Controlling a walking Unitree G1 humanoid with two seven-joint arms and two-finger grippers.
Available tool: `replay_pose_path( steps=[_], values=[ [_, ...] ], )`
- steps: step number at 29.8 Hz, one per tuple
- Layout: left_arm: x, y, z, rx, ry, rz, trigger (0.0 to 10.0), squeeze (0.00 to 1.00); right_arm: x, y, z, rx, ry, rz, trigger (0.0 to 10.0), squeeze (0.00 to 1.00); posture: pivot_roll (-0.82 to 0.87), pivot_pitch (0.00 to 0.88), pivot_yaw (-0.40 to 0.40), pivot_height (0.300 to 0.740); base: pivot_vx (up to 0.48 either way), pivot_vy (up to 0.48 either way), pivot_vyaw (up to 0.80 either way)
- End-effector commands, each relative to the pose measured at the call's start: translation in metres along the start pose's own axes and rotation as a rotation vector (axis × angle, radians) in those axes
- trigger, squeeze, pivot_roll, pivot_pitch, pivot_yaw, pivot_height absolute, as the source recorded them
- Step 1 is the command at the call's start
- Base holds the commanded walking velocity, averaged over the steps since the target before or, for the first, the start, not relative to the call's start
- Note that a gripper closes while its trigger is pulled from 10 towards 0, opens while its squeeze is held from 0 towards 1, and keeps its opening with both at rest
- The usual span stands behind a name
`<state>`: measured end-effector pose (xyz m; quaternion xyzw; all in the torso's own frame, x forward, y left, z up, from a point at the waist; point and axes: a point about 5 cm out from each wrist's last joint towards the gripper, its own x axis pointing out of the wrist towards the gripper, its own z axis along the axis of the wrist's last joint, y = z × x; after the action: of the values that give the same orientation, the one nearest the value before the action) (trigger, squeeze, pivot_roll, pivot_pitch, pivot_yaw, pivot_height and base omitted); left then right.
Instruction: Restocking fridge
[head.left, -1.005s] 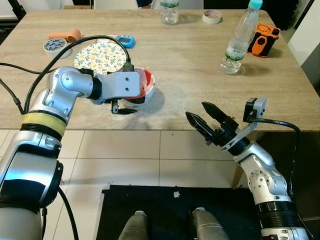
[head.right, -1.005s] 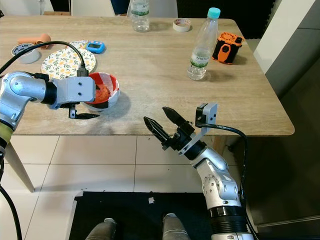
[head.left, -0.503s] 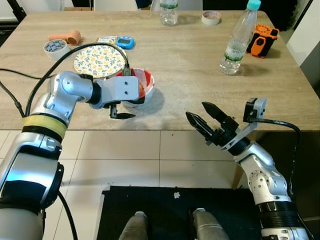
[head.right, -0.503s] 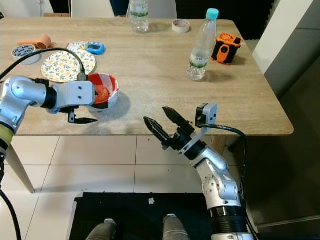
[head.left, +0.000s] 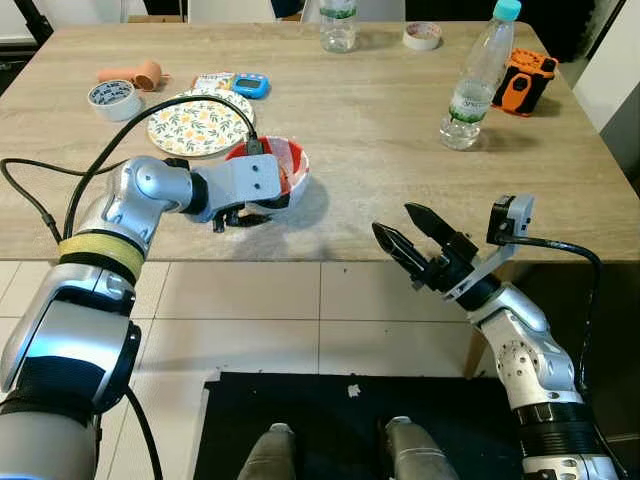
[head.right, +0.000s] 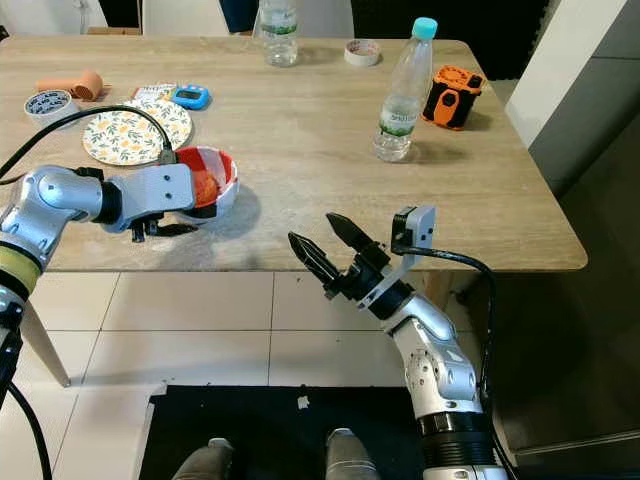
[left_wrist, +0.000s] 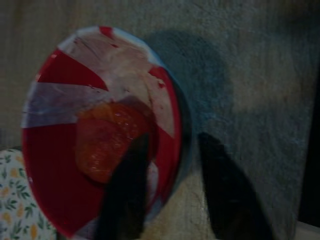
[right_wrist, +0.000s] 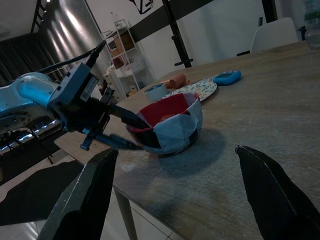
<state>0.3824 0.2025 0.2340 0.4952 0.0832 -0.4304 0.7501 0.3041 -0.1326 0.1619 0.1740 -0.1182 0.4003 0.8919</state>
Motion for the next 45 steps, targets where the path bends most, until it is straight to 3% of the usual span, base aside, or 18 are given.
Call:
replay_pose_path(
  steps=[1, 5, 6, 14, 19, 21, 24, 25, 26, 28, 29, 45],
  values=[
    [0.003, 0.001, 0.002, 0.001, -0.009, 0.005, 0.0, 0.0, -0.001, -0.001, 0.002, -0.018, -0.001, -0.006, 10.0, 0.0, -0.05, 0.128, 0.019, 0.74, 0.0, 0.0, 0.0],
    [-0.006, 0.009, 0.003, 0.004, -0.012, 0.044, 0.0, 0.0, 0.0, -0.001, 0.002, -0.017, -0.002, -0.003, 10.0, 0.0, -0.05, 0.125, 0.018, 0.74, 0.0, 0.0, 0.0],
    [-0.016, 0.017, 0.007, -0.002, -0.05, 0.069, 0.0, 0.0, 0.0, -0.001, 0.002, -0.015, -0.003, -0.001, 10.0, 0.0, -0.05, 0.123, 0.013, 0.74, 0.0, 0.0, 0.0],
    [-0.033, 0.022, 0.014, 0.022, -0.101, 0.042, 0.0, 0.0, 0.003, -0.001, 0.001, -0.01, -0.003, 0.007, 10.0, 0.0, -0.04, 0.118, 0.009, 0.74, 0.0, 0.0, 0.0],
    [-0.038, 0.01, 0.018, 0.031, -0.144, -0.081, 0.0, 0.0, 0.005, 0.0, 0.0, -0.008, -0.003, 0.014, 10.0, 0.0, -0.03, 0.116, 0.007, 0.74, 0.0, 0.0, 0.0],
    [-0.04, -0.005, 0.023, 0.034, -0.184, -0.2, 0.0, 0.0, 0.006, 0.0, 0.0, -0.006, -0.003, 0.018, 10.0, 0.0, -0.02, 0.116, 0.007, 0.74, 0.0, 0.0, 0.0],
    [-0.041, -0.013, 0.025, 0.045, -0.194, -0.253, 0.0, 0.0, 0.006, 0.001, 0.0, -0.005, -0.004, 0.02, 10.0, 0.0, -0.02, 0.116, 0.007, 0.74, 0.0, 0.0, 0.0],
    [-0.041, -0.022, 0.025, 0.055, -0.194, -0.3, 0.2, 0.0, 0.007, 0.001, -0.001, -0.003, -0.004, 0.021, 10.0, 0.0, -0.02, 0.115, 0.01, 0.74, 0.0, 0.0, 0.0],
    [-0.041, -0.028, 0.025, 0.055, -0.194, -0.325, 3.7, 0.0, 0.007, 0.001, -0.001, -0.002, -0.005, 0.022, 10.0, 0.0, -0.02, 0.115, 0.011, 0.74, 0.0, 0.0, 0.0],
    [-0.041, -0.028, 0.025, 0.055, -0.194, -0.325, 3.7, 0.0, 0.007, 0.001, -0.001, -0.002, -0.005, 0.022, 10.0, 0.0, -0.02, 0.115, 0.011, 0.74, 0.0, 0.0, 0.0],
    [-0.042, -0.04, 0.028, 0.039, -0.214, -0.35, 10.0, 0.0, 0.008, 0.002, -0.002, 0.001, -0.007, 0.025, 10.0, 0.0, -0.01, 0.112, 0.011, 0.74, 0.0, 0.0, 0.0],
    [-0.03, -0.079, 0.044, 0.011, -0.254, -0.388, 10.0, 0.0, 0.01, 0.002, -0.006, 0.009, 0.001, 0.034, 10.0, 0.0, -0.01, 0.094, 0.016, 0.74, -0.063, 0.0, 0.0]
  ],
)
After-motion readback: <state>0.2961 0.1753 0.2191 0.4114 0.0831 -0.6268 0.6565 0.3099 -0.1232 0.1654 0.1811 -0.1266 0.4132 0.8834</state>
